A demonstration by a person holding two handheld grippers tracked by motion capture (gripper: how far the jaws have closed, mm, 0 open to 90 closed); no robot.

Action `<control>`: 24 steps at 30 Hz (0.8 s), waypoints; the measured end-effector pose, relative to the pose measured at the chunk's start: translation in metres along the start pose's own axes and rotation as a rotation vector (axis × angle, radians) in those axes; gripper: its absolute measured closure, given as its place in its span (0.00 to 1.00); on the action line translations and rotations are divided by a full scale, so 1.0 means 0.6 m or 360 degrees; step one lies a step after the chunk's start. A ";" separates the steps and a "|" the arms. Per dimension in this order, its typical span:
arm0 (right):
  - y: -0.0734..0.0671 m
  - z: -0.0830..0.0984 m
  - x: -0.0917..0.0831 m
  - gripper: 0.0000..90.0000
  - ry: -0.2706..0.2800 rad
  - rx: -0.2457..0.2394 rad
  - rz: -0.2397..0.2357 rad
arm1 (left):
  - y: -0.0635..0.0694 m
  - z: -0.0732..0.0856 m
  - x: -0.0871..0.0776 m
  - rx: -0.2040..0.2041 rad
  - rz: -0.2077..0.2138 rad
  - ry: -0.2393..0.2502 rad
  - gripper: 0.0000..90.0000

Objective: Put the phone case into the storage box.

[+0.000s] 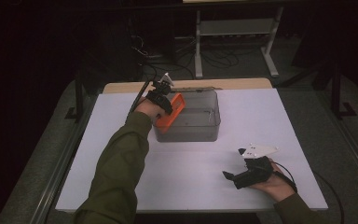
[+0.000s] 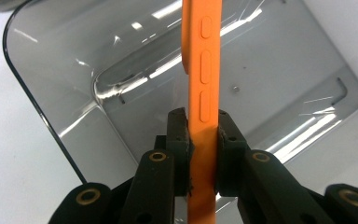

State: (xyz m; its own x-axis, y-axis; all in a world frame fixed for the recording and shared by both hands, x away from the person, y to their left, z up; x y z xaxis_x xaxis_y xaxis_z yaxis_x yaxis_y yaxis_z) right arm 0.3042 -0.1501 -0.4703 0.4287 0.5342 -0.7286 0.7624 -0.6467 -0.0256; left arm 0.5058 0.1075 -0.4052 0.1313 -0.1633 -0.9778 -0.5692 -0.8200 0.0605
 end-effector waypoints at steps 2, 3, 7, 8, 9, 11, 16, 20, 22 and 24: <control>0.000 0.000 0.000 0.00 -0.0001 0.0002 -0.0001 | 0.000 -0.001 0.003 -0.0024 0.0002 -0.0010 0.87; 0.001 0.000 -0.001 0.00 0.0001 0.0002 -0.0001 | -0.001 -0.002 0.005 -0.0032 0.0001 -0.0017 0.87; 0.001 0.000 -0.001 0.00 0.0007 0.0002 -0.0005 | -0.001 -0.005 0.006 -0.0058 0.0005 -0.0015 0.88; 0.001 0.000 -0.001 0.00 0.0005 0.0001 -0.0008 | 0.000 -0.005 0.006 -0.0055 0.0000 -0.0019 0.87; 0.000 0.000 -0.001 0.00 0.0003 -0.0001 -0.0010 | 0.001 -0.006 0.006 -0.0059 0.0000 -0.0018 0.87; 0.000 0.000 0.000 0.00 0.0004 -0.0002 -0.0012 | 0.003 -0.007 0.007 -0.0080 0.0000 -0.0022 0.87; -0.001 -0.001 0.000 0.00 0.0007 -0.0001 -0.0015 | 0.002 -0.009 0.008 -0.0145 -0.0008 -0.0023 0.87; 0.000 -0.001 0.000 0.00 0.0006 -0.0002 -0.0014 | 0.001 -0.010 0.007 -0.0203 -0.0010 -0.0019 0.87; -0.001 -0.001 -0.001 0.00 0.0005 0.0000 -0.0015 | 0.001 -0.010 0.007 -0.0245 -0.0006 -0.0026 0.87; -0.001 -0.001 -0.001 0.00 0.0005 0.0000 -0.0015 | 0.002 -0.010 0.007 -0.0275 -0.0007 -0.0031 0.87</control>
Point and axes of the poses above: each handheld gripper's, and its own axes: x roughly forward along the jaws, z roughly out of its underside, y roughly to its right, the point moved 6 cm from there along x, roughly forward along the jaws, and after that the axes turned 10 degrees about -y, right-handed, at the moved point
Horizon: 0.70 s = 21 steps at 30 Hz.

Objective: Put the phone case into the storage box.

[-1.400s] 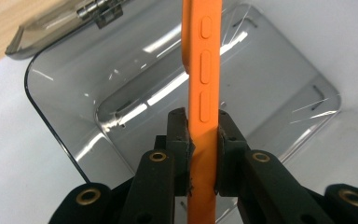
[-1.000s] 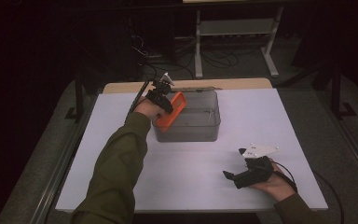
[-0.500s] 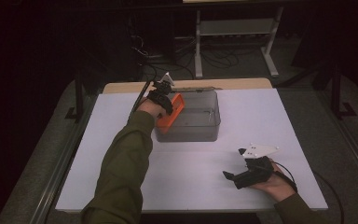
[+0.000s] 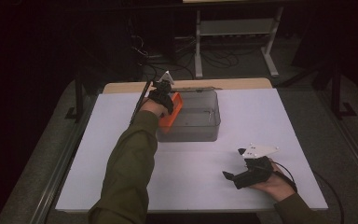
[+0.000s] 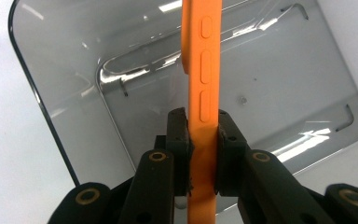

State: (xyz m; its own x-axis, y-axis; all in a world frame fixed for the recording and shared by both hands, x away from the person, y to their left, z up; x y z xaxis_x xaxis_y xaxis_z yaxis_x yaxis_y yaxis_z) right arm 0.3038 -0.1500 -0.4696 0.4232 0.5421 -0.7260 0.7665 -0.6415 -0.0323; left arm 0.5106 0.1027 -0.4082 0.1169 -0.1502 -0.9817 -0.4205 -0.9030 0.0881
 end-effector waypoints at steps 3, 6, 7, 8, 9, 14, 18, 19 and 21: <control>0.000 0.000 0.000 0.00 0.0000 0.0001 0.0001 | 0.002 0.001 0.002 -0.0028 -0.0003 -0.0015 0.87; 0.000 0.000 0.000 0.00 0.0002 0.0001 0.0000 | 0.002 0.001 0.002 -0.0067 0.0001 -0.0011 0.87; 0.000 0.000 0.000 0.00 0.0002 0.0000 0.0000 | 0.002 0.001 0.002 -0.0074 -0.0003 -0.0011 0.87; 0.000 0.000 0.000 0.00 0.0001 0.0000 -0.0001 | 0.003 0.000 0.001 -0.0085 -0.0003 -0.0009 0.87; 0.000 0.000 0.000 0.00 0.0000 -0.0002 0.0000 | 0.003 0.000 0.001 -0.0096 -0.0005 -0.0006 0.87; 0.001 0.000 0.000 0.00 0.0002 -0.0002 0.0001 | 0.001 0.000 -0.002 -0.0150 -0.0003 -0.0003 0.87; 0.001 0.000 -0.001 0.00 0.0002 -0.0003 0.0005 | -0.001 0.002 -0.003 -0.0195 -0.0010 -0.0006 0.87; 0.001 0.000 -0.001 0.00 0.0002 -0.0003 0.0005 | -0.001 0.002 -0.002 -0.0203 -0.0009 -0.0006 0.87; 0.001 0.001 0.000 0.00 -0.0001 -0.0006 0.0008 | -0.001 0.002 -0.003 -0.0225 -0.0013 -0.0002 0.87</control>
Point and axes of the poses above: each handheld gripper's, and its own axes: x roughly forward along the jaws, z roughly out of its underside, y roughly to its right, the point moved 6 cm from there along x, roughly forward along the jaws, and after that the axes turned 10 degrees about -y, right-handed, at the moved point
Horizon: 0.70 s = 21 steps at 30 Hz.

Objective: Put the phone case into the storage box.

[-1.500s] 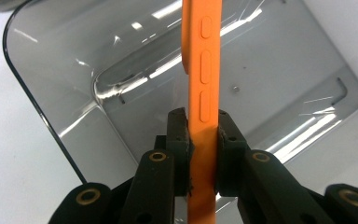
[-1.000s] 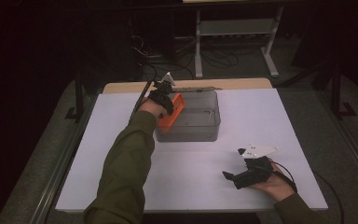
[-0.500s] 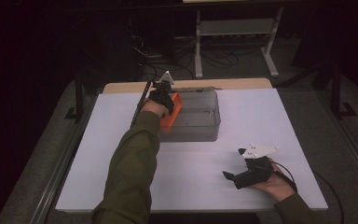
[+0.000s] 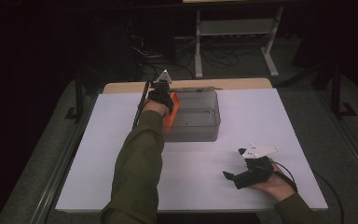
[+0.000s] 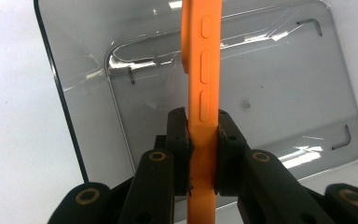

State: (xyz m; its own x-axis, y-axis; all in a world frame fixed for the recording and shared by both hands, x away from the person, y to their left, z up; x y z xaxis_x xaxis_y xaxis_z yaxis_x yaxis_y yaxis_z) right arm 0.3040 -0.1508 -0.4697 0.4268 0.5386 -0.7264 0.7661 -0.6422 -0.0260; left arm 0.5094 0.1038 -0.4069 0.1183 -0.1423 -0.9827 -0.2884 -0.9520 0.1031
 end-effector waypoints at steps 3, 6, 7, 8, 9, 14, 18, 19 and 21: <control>0.000 0.000 0.000 0.00 0.0002 -0.0002 0.0001 | 0.001 0.000 -0.001 -0.0035 -0.0021 0.0012 0.87; 0.000 0.000 0.000 0.00 -0.0001 0.0000 0.0000 | 0.002 0.001 -0.001 -0.0065 -0.0027 0.0013 0.87; 0.000 0.000 0.000 0.00 0.0003 -0.0001 0.0000 | 0.002 0.001 -0.001 -0.0076 -0.0029 0.0011 0.87; 0.000 0.000 0.000 0.00 0.0005 -0.0001 0.0000 | 0.002 0.001 -0.001 -0.0087 -0.0027 0.0014 0.87; 0.000 0.000 0.000 0.00 0.0004 -0.0001 -0.0001 | 0.003 0.001 -0.001 -0.0092 -0.0028 0.0015 0.87; -0.001 0.000 0.000 0.00 0.0004 -0.0001 -0.0002 | 0.004 0.001 0.001 -0.0124 -0.0031 0.0019 0.87; 0.000 0.000 0.000 0.00 0.0005 -0.0001 -0.0003 | 0.002 0.001 0.002 -0.0136 -0.0032 0.0018 0.87; 0.000 0.000 0.000 0.00 0.0004 -0.0001 -0.0003 | 0.000 0.001 0.002 -0.0140 -0.0033 0.0016 0.87; 0.000 0.000 0.000 0.00 0.0005 -0.0001 -0.0002 | -0.002 0.002 0.002 -0.0146 -0.0034 0.0019 0.87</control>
Point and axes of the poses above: each handheld gripper's, and its own axes: x roughly forward along the jaws, z roughly out of its underside, y roughly to its right, the point moved 6 cm from there along x, roughly forward along the jaws, and after that the axes turned 10 degrees about -y, right-handed, at the moved point
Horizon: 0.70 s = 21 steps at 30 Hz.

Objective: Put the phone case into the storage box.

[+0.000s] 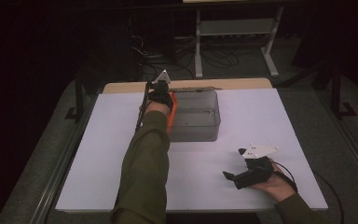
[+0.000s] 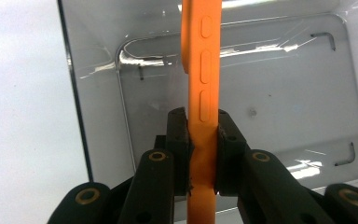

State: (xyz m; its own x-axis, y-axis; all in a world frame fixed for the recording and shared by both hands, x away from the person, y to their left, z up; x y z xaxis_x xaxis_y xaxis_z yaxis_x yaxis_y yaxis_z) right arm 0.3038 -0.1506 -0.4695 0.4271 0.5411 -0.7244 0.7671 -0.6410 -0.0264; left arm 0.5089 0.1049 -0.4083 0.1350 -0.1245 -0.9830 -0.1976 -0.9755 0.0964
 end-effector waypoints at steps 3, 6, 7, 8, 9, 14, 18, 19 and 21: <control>0.000 0.000 0.000 0.00 -0.0003 0.0001 0.0000 | -0.004 0.001 0.000 -0.0014 -0.0002 0.0000 0.87; 0.000 0.000 0.000 0.00 -0.0002 -0.0001 0.0000 | -0.008 0.003 0.003 -0.0036 -0.0013 -0.0002 0.87; 0.000 0.000 0.000 0.00 -0.0003 0.0000 0.0000 | -0.009 0.003 0.004 -0.0034 -0.0015 -0.0004 0.87; 0.000 0.000 0.000 0.00 -0.0003 -0.0001 0.0000 | -0.009 0.003 0.005 -0.0034 -0.0015 -0.0005 0.87; 0.000 0.000 0.000 0.00 -0.0004 -0.0002 0.0000 | -0.009 0.004 0.006 -0.0040 -0.0014 -0.0012 0.87; 0.000 0.001 0.000 0.00 -0.0007 -0.0001 0.0003 | -0.011 0.006 0.009 -0.0053 -0.0031 -0.0016 0.87; 0.000 0.001 0.001 0.00 -0.0007 -0.0003 0.0003 | -0.012 0.007 0.011 -0.0063 -0.0055 -0.0027 0.87; 0.000 0.001 0.001 0.00 -0.0007 -0.0003 0.0003 | -0.012 0.007 0.012 -0.0068 -0.0058 -0.0029 0.87; 0.000 0.001 0.001 0.00 -0.0007 -0.0002 0.0004 | -0.011 0.008 0.013 -0.0070 -0.0066 -0.0036 0.87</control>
State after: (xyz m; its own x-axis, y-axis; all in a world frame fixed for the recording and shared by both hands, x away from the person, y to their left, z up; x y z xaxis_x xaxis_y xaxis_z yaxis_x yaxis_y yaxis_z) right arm 0.3039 -0.1508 -0.4700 0.4269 0.5373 -0.7274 0.7668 -0.6414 -0.0237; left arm 0.5067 0.1111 -0.4173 0.1201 -0.0802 -0.9895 -0.1494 -0.9868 0.0618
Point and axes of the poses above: each handheld gripper's, and its own axes: x roughly forward along the jaws, z roughly out of its underside, y roughly to its right, the point moved 6 cm from there along x, roughly forward along the jaws, and after that the axes turned 10 degrees about -y, right-handed, at the moved point
